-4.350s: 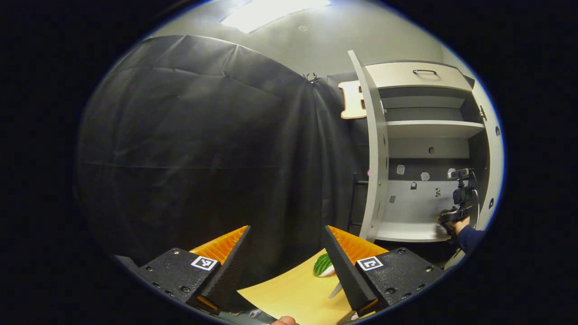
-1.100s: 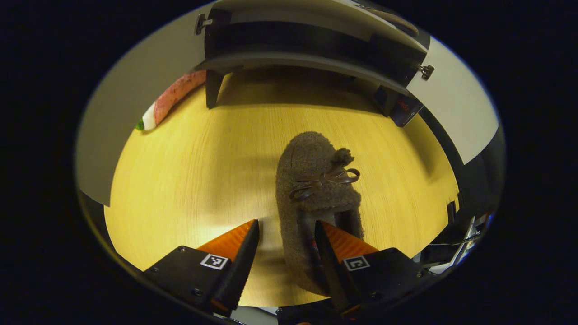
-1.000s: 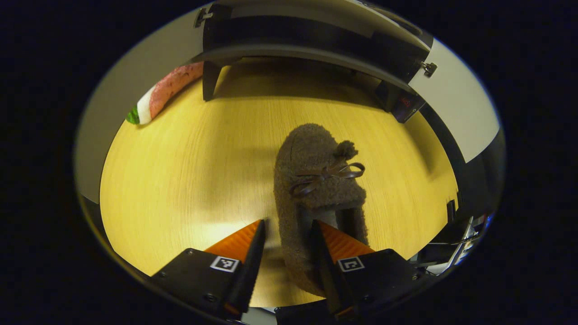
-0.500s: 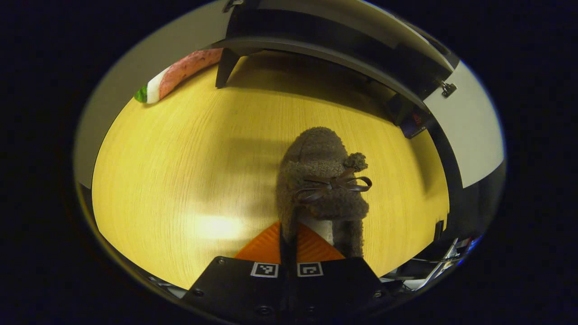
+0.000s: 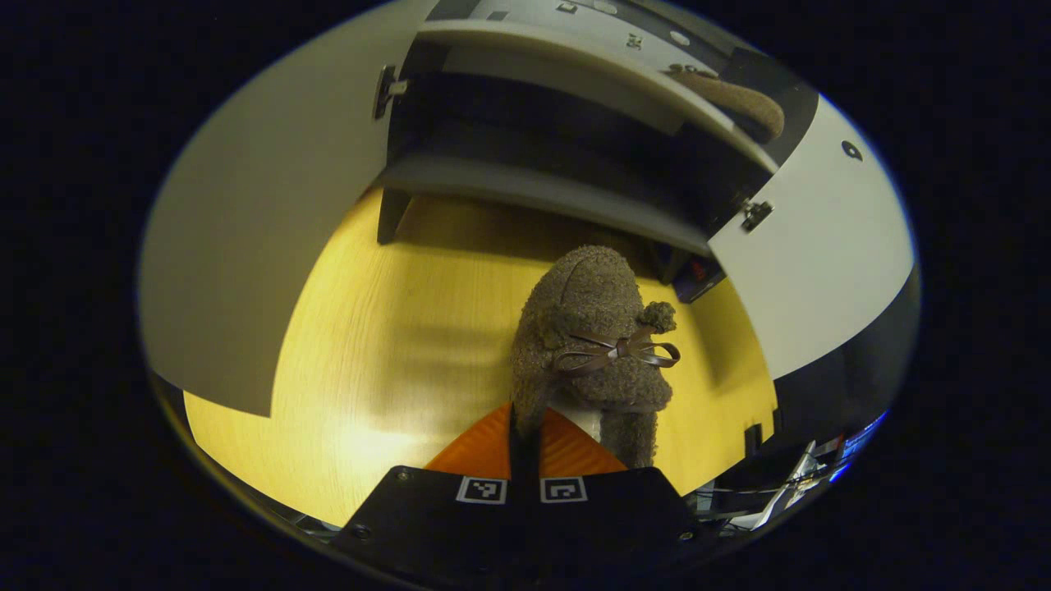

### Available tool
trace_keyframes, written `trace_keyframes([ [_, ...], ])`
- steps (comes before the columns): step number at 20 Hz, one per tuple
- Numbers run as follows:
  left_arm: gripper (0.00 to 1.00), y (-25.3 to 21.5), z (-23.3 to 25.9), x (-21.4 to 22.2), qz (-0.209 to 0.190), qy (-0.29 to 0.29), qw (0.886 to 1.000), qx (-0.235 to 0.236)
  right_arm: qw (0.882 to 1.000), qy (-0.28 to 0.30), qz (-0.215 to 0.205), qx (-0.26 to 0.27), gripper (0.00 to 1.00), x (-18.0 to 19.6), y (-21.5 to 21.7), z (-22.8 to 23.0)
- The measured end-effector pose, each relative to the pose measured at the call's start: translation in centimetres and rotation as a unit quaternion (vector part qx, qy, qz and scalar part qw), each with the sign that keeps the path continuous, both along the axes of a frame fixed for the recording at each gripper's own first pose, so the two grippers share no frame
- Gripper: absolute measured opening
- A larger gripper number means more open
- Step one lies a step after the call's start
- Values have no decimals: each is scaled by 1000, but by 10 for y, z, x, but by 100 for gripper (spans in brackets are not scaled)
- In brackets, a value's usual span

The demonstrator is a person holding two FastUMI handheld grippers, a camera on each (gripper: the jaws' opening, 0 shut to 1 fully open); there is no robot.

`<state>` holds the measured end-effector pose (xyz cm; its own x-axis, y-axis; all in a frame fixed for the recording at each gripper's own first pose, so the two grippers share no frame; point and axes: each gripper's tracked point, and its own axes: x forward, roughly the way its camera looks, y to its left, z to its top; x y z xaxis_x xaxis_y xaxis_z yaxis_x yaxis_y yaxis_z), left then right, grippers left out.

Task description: Grab one shoe with the right hand and put it into the shoe cabinet, grab the other shoe with the left hand and put it into the shoe cabinet; then close the right door with the right hand and the left door with the left hand.

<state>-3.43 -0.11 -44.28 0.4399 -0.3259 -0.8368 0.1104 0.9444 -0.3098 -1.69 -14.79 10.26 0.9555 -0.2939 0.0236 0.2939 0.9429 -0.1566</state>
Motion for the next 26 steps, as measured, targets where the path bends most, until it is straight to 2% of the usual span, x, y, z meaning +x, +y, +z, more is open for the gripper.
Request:
trace_keyframes([
  [5, 1, -17, 80, 51, 1, -83, 996, -34, 1000, -15, 2, 9, 93, -5, -3, 6],
  [11, 1, -39, 159, 130, 1, -176, 982, -64, 1000, -25, -3, 14, 93, -16, -10, 13],
  [14, 1, -44, 188, 173, 8, -204, 977, -66, 999, -30, -8, 16, 94, -22, -17, 17],
  [21, 1, -46, 229, 273, 42, -250, 965, -70, 998, -33, -48, 10, 94, -39, -51, 21],
  [24, 1, -40, 230, 304, 47, -265, 962, -50, 997, -33, -72, 8, 93, -45, -70, 19],
  [26, 0, -38, 220, 314, 45, -262, 964, -33, 996, -31, -86, 10, 94, -48, -80, 16],
])
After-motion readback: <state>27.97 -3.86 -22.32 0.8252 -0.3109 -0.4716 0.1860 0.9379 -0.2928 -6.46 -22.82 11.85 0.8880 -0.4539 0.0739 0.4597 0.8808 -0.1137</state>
